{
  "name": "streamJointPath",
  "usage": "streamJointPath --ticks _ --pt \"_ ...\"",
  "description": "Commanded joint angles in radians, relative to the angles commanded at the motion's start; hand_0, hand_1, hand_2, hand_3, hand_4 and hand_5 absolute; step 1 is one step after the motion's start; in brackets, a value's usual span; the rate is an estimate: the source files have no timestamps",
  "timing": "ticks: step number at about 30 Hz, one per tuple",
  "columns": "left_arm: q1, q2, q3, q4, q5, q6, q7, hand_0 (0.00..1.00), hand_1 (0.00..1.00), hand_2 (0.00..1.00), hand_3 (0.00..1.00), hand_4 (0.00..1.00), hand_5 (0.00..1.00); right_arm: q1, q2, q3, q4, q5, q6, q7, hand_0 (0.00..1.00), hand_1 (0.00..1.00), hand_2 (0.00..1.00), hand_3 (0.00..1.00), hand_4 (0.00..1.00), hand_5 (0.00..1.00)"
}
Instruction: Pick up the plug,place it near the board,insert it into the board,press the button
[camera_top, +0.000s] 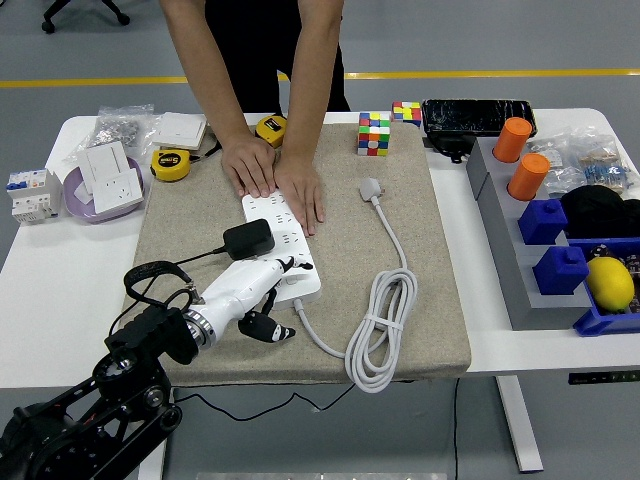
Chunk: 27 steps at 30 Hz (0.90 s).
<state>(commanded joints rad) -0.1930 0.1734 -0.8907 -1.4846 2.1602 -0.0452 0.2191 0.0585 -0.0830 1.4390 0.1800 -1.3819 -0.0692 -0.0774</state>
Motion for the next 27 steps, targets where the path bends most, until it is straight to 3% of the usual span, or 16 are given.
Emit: streamJointPath --ticks 19,27 --pt "0.005 0.01 -0.012 0.021 0.037 -0.034 0.02 0.148 0.047 0.157 0.766 0.52 0.004 -0.003 -0.001 -0.002 0.0 0.0 0.0 0.0 0.788 0.694 0.706 0.748 0.998 0.982" --pt "-0.001 0.016 -0.014 0.021 0.054 -0.074 0.043 0.148 0.045 0.157 0.742 0.517 0.003 -0.003 -0.001 0.003 0.0 -0.001 0.0 0.0 0.788 0.695 0.706 0.748 0.998 0.982"
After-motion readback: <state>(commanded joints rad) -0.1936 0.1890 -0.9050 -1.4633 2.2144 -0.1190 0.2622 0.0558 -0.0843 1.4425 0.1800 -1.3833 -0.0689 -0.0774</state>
